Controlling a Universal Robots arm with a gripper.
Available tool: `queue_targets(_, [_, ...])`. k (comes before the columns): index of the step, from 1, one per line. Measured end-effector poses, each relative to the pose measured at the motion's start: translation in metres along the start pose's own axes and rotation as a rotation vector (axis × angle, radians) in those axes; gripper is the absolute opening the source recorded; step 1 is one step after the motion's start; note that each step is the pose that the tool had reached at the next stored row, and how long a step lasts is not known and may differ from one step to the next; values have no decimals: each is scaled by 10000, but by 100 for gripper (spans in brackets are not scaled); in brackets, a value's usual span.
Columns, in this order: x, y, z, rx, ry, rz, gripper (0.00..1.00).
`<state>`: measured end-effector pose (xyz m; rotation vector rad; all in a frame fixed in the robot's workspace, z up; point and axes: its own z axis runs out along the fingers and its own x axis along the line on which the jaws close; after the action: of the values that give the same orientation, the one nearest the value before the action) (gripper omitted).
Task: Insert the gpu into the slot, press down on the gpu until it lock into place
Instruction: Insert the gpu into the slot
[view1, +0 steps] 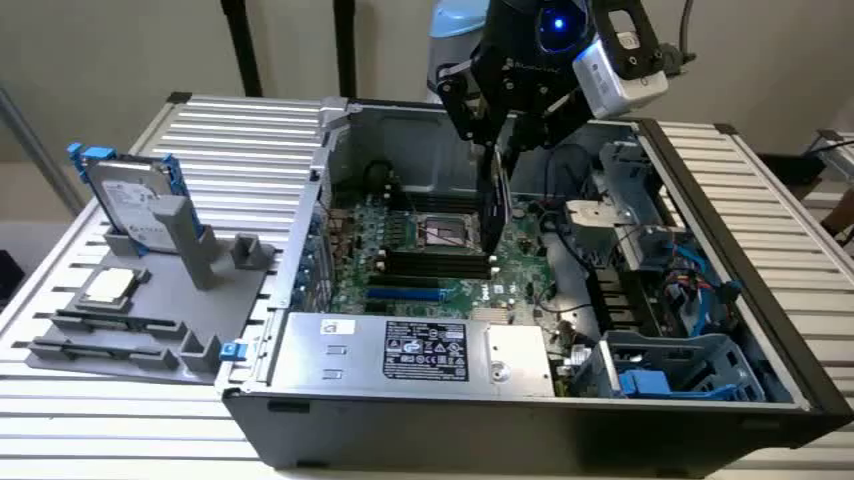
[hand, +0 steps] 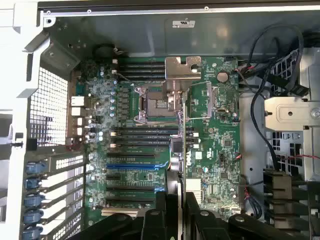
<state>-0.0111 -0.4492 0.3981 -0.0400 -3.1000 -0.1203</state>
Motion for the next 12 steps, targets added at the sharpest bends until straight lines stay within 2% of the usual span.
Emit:
queue_targets(8, [1,0,0,-1,-5,0,26])
queue_targets(12, [5,0,1,-9,-108,-1,26])
